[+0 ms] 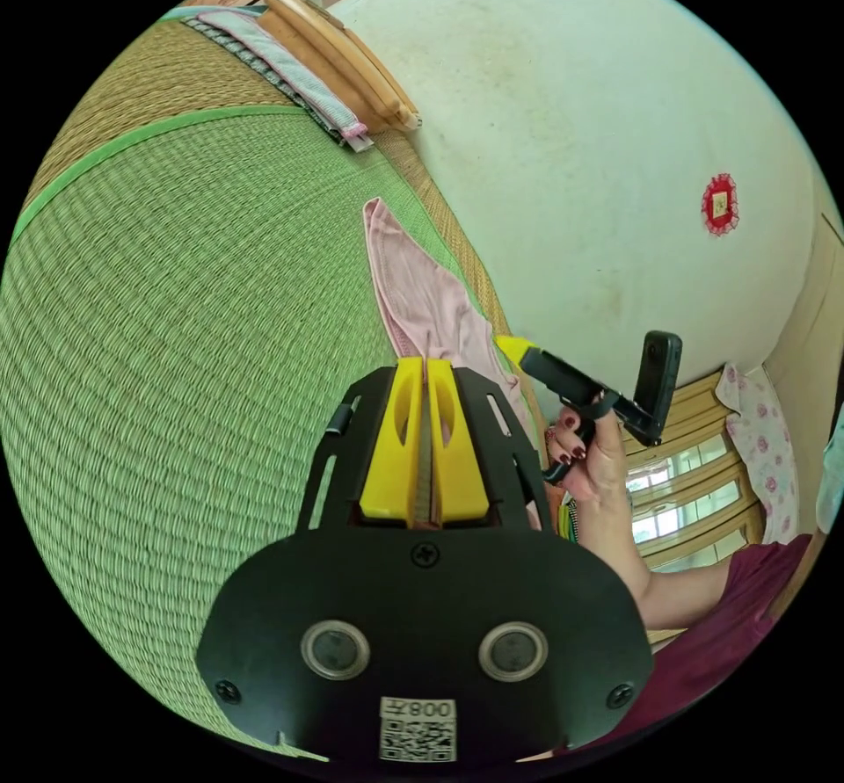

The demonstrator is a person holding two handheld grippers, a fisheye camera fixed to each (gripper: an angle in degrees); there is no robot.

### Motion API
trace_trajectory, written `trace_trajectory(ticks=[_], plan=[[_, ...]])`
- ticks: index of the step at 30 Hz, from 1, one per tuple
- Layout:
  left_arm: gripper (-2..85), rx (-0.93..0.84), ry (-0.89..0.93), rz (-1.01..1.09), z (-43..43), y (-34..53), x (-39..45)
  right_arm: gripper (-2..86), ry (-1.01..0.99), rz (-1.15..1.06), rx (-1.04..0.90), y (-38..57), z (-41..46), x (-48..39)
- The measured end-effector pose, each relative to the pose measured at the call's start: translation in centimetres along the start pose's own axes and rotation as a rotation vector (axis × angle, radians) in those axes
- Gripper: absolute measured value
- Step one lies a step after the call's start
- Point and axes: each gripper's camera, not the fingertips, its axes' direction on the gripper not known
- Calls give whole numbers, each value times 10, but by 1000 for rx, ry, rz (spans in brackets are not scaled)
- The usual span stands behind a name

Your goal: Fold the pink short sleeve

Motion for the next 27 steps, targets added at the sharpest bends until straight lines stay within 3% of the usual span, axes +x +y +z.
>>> trace_trajectory(ticks=[11,27], plan=[[3,4,28,11,-12,21,-35,84,116,-104,-119,-121,112,-86],[3,75,12,52,-19,31,-36,25,175,-126,-94,-112,153,-107]])
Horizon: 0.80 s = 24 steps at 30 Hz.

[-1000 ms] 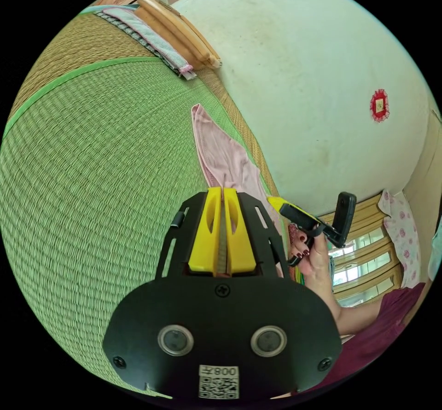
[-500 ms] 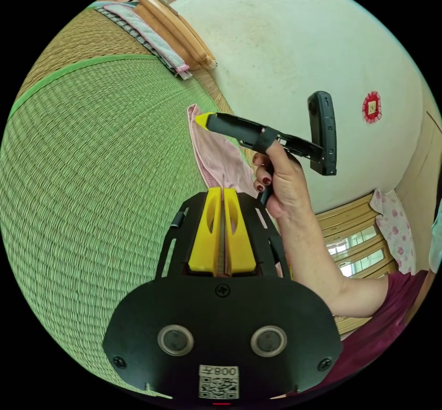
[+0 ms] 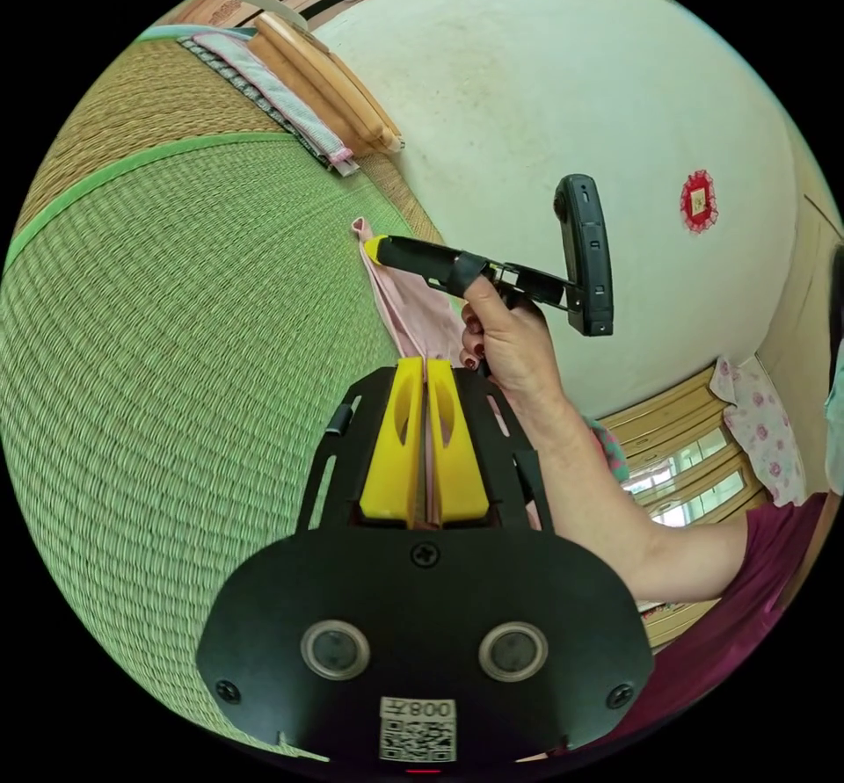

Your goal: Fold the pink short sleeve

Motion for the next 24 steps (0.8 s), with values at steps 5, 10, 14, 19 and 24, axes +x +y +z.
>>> trace_trajectory(ticks=[5,10,14,19,24], plan=[[3,26,-4,23,1,-4,9,15,-96,31,13,14,5,23],[3,23,7,50,8,-15,22,11,-212,83,97,39,-12,63],[4,33,34,118,15,-29,50,10,-288,133,182,77,-38,110],[4,-48,73,236,47,-46,94,10,-363,230,278,145,-59,171],[4,-167,65,337,87,-59,133,9,-445,370,342,235,-57,234]])
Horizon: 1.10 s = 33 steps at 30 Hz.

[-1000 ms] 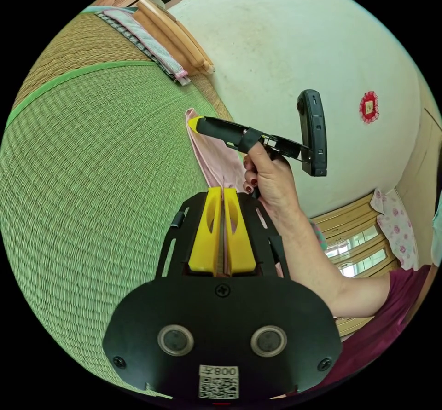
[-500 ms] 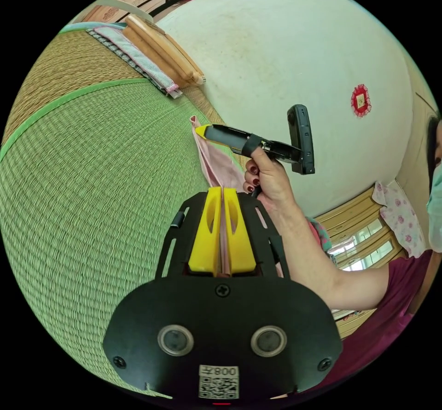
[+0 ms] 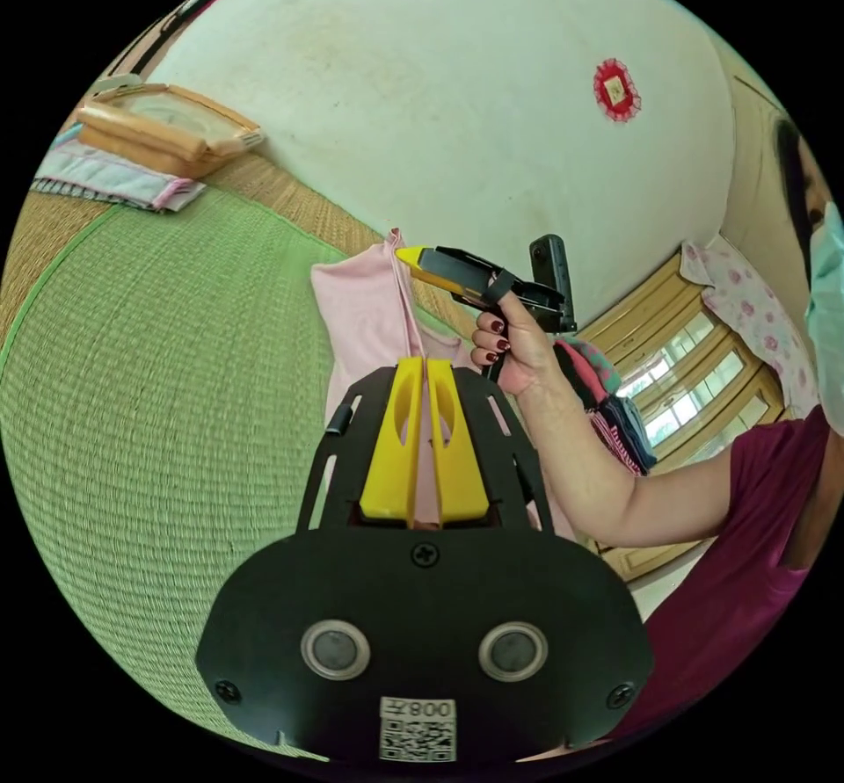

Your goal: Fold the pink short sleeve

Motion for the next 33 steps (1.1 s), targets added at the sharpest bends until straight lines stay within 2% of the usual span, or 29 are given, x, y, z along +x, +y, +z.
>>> trace_trajectory(ticks=[10,16,23,33], plan=[[5,-235,39,47,74,-52,25,9,-63,230,-41,85,-14,125],[6,-245,43,44,90,-79,38,13,-17,305,-55,120,-24,167],[4,-288,-138,76,107,-109,60,16,58,325,-61,138,-29,185],[3,-385,-332,154,131,-146,99,21,39,298,-75,147,-26,190]])
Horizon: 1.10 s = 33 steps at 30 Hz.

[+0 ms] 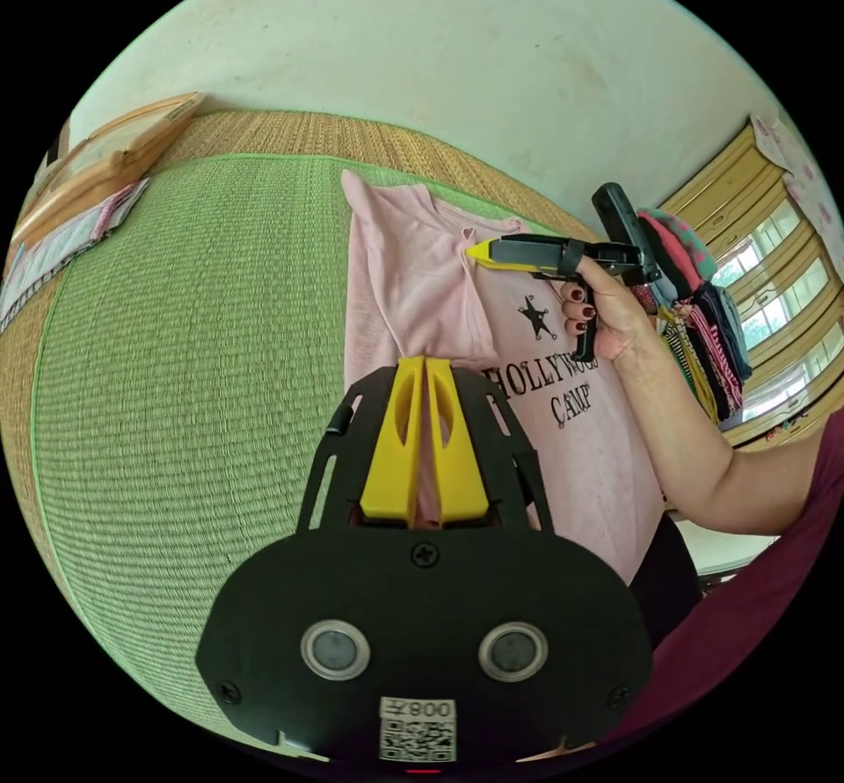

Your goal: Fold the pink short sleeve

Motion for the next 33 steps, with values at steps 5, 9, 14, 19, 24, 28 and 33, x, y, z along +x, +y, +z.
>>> trace_trajectory(ticks=[5,9,14,19,24,28,33], plan=[[3,-6,-43,4,-11,-15,9,20,66,33,8,12,-17,8],[2,-2,-59,1,-21,-23,11,13,83,43,62,21,-35,3],[1,-1,-62,-1,-35,-31,11,3,56,-170,8,-8,1,-70],[1,2,-67,-12,-51,-34,5,1,128,-269,-101,-55,66,-113],[2,27,-97,-55,-73,-32,-8,1,112,-302,-134,-85,90,-143],[2,45,-79,-71,-90,-30,-15,1,138,-323,-144,-84,82,-156],[2,40,-98,-70,-105,-29,-16,1,63,-305,-67,-67,45,-160]])
